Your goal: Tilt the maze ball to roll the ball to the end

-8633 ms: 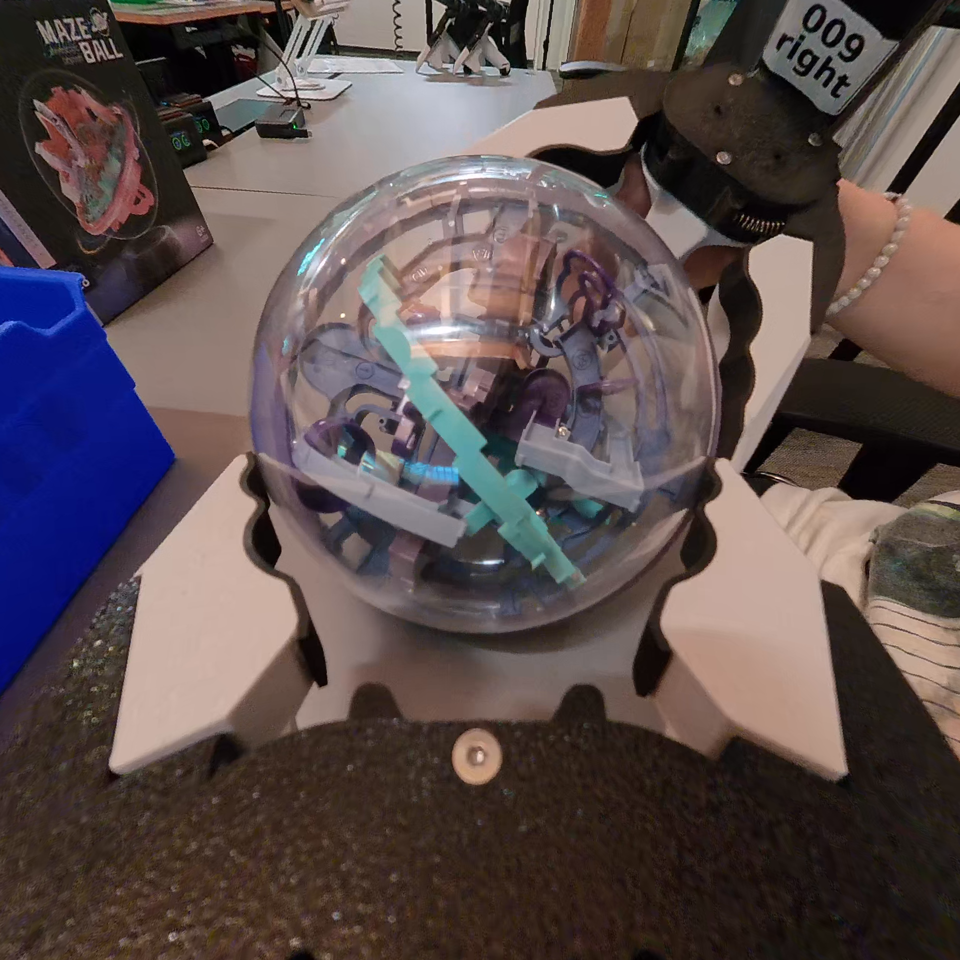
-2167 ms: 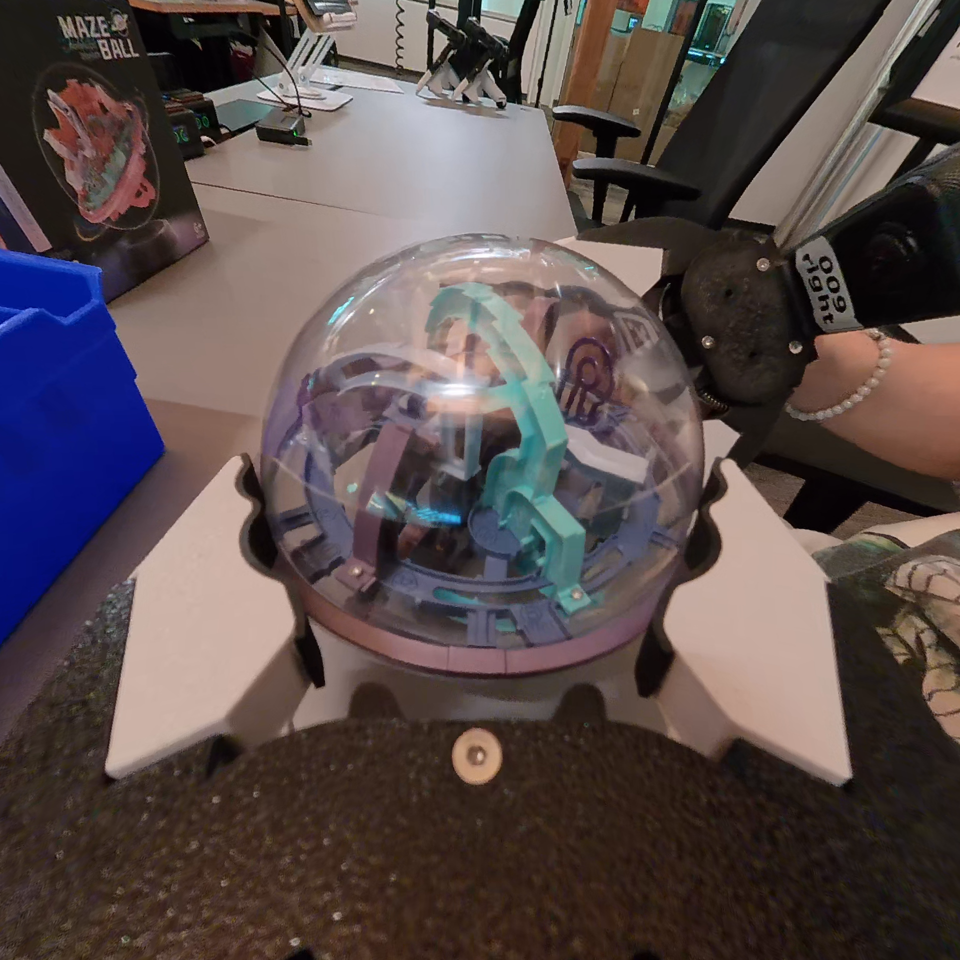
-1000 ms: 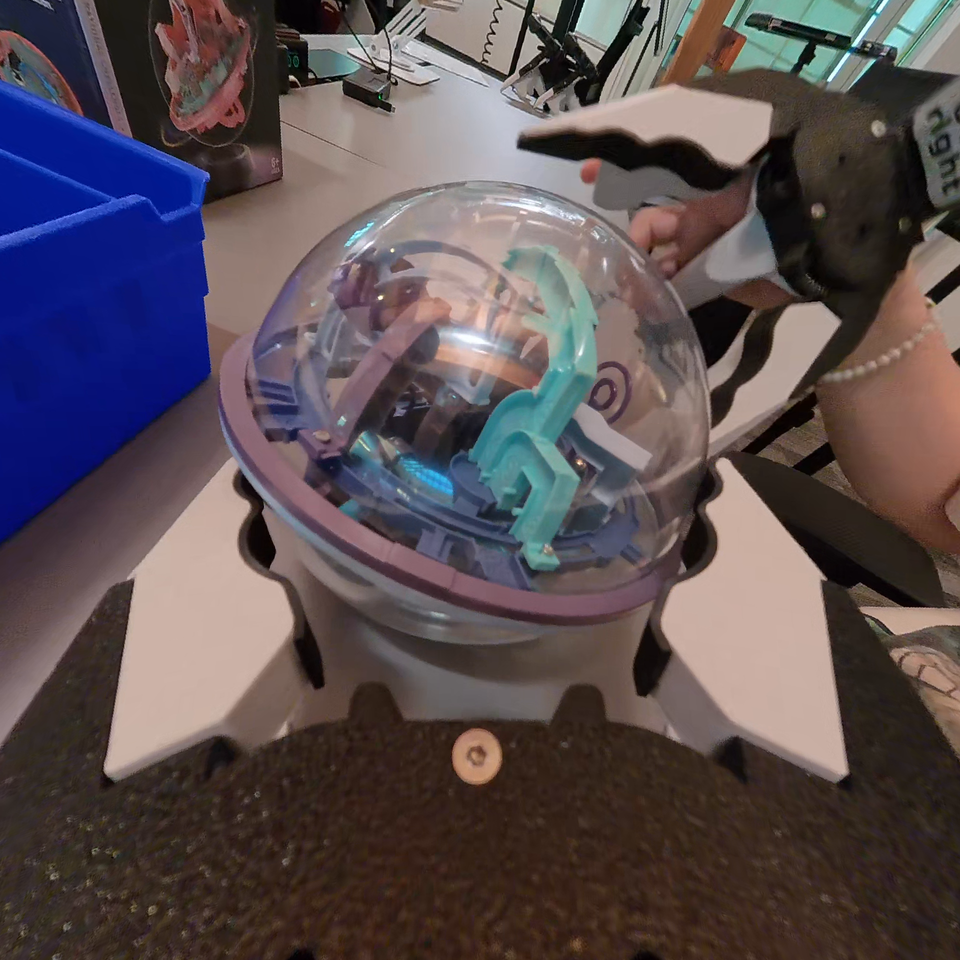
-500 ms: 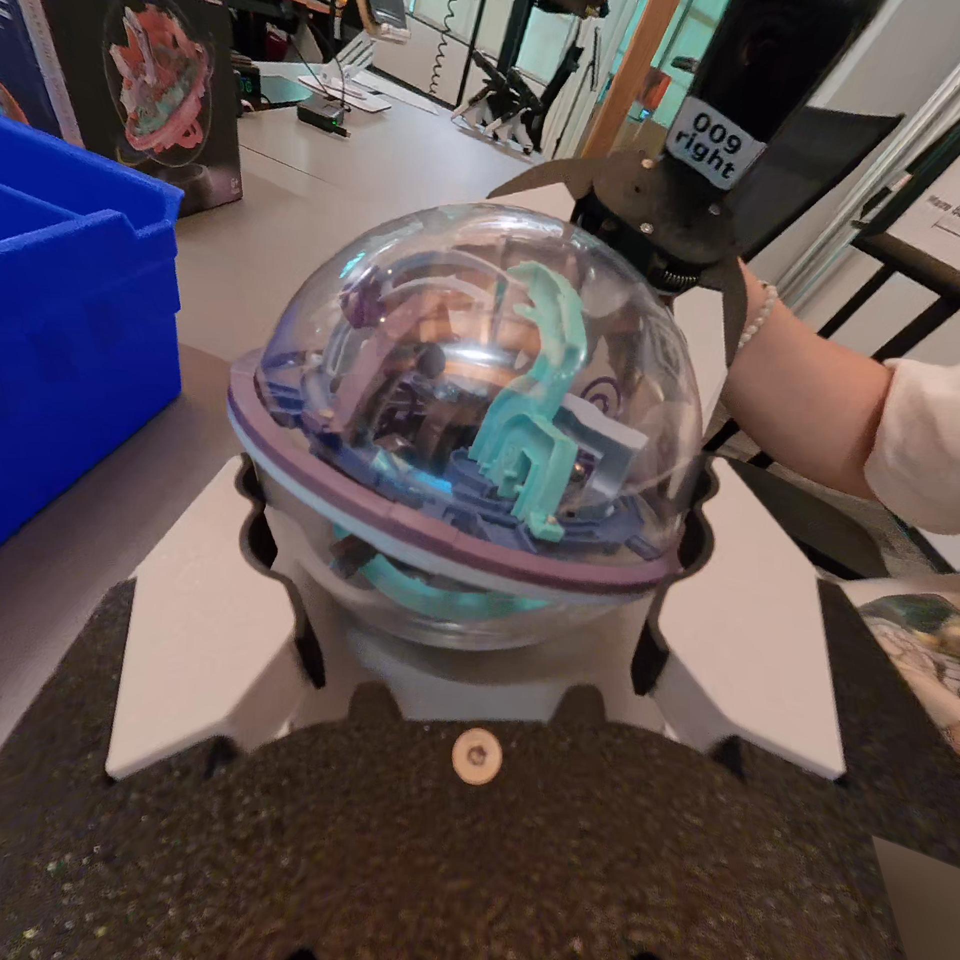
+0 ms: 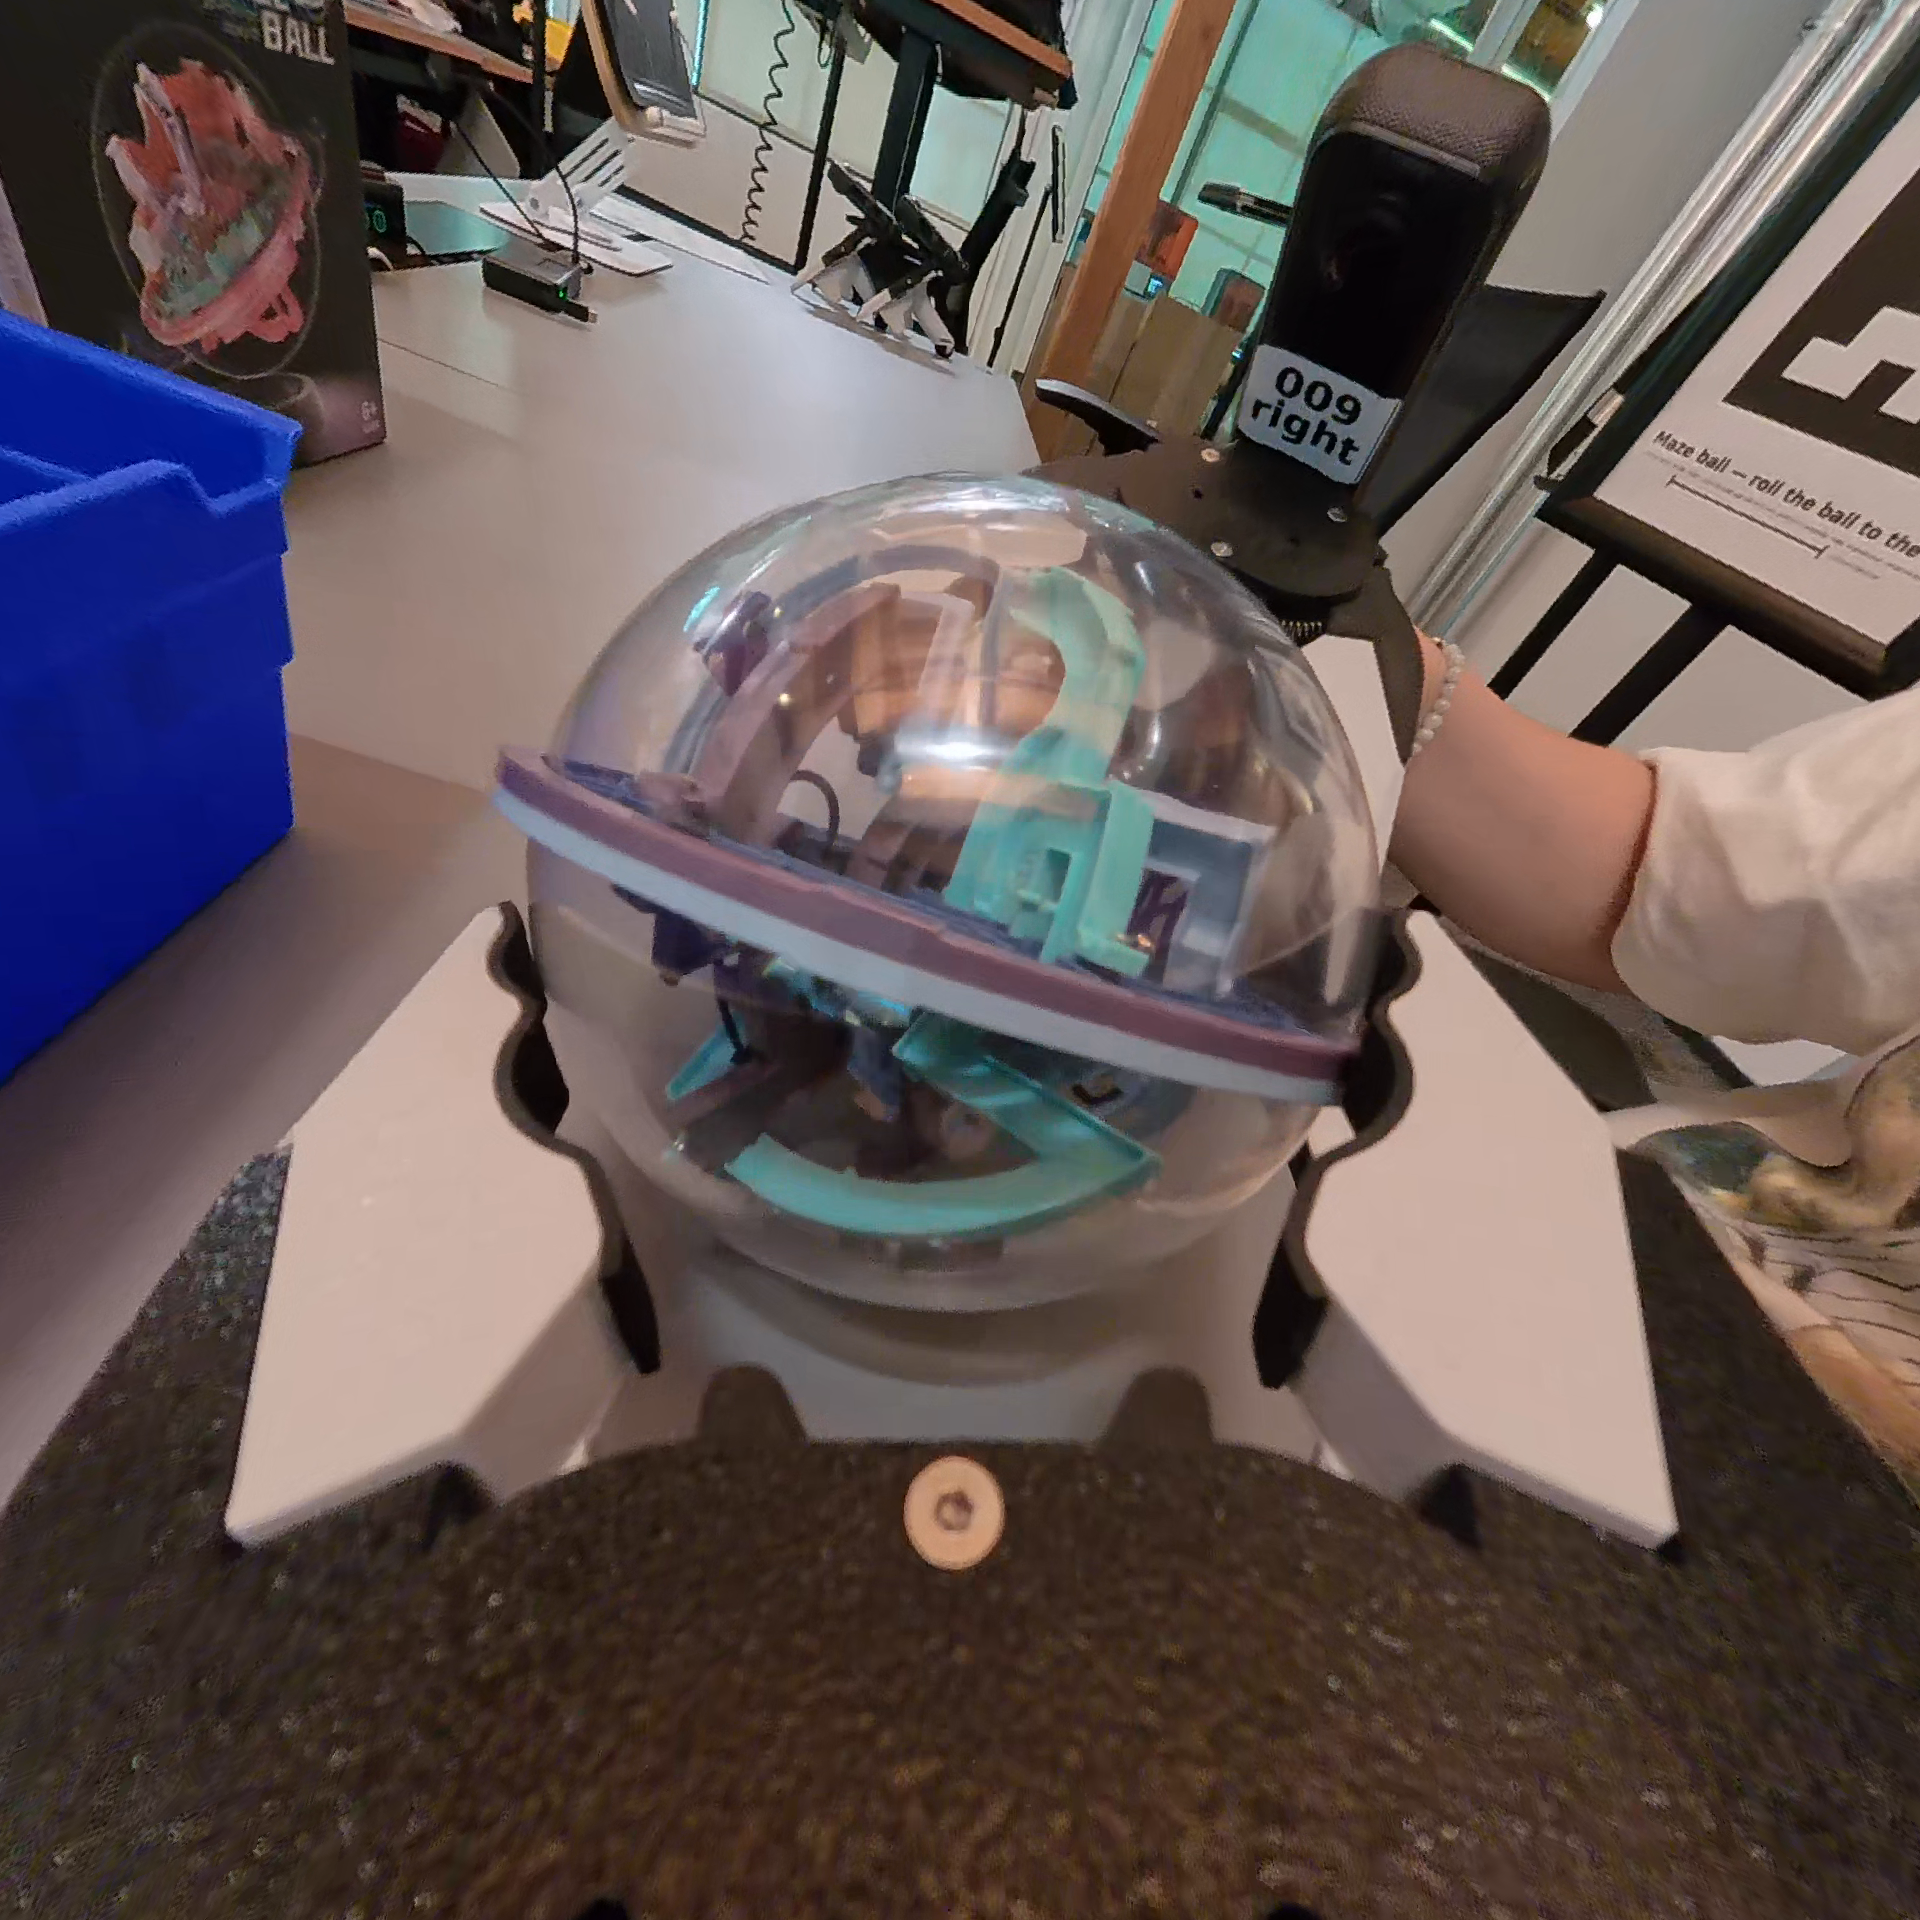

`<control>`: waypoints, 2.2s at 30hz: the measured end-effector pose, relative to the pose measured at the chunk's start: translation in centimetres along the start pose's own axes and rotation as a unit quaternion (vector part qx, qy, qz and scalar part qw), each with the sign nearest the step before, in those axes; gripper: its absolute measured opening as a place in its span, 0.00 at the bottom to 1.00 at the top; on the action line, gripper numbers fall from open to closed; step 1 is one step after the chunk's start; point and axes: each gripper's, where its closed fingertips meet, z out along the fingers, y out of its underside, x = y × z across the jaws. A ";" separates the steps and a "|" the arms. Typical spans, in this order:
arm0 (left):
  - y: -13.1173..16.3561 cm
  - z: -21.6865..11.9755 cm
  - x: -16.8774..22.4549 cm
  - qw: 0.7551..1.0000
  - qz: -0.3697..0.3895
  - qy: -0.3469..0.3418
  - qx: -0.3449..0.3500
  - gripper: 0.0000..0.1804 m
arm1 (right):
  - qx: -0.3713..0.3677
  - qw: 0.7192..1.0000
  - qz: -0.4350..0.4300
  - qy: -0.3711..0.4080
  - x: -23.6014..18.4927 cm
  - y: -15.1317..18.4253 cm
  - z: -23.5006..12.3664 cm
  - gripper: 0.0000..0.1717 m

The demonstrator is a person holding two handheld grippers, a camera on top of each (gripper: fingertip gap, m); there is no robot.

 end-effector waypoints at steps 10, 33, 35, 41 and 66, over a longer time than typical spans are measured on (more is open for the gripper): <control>0.0 -0.5 1.7 0.999 0.039 0.034 -0.010 0.85 | -0.008 0.998 -0.042 0.046 -1.2 0.4 -0.1 0.86; 1.2 -1.1 1.8 0.982 0.160 -0.019 -0.098 0.85 | -0.023 0.987 -0.109 0.118 -2.1 0.1 0.9 0.87; 1.0 -1.1 1.5 0.985 0.142 -0.027 -0.092 0.84 | -0.021 0.987 -0.097 0.123 -1.8 0.2 0.9 0.87; 0.9 -1.0 0.8 0.994 0.069 -0.022 -0.077 0.83 | 0.004 0.990 -0.055 0.128 -1.2 0.1 0.9 0.87; 1.2 -1.6 1.4 0.992 0.110 0.022 -0.060 0.82 | 0.019 0.992 -0.035 0.118 -1.4 0.6 0.5 0.87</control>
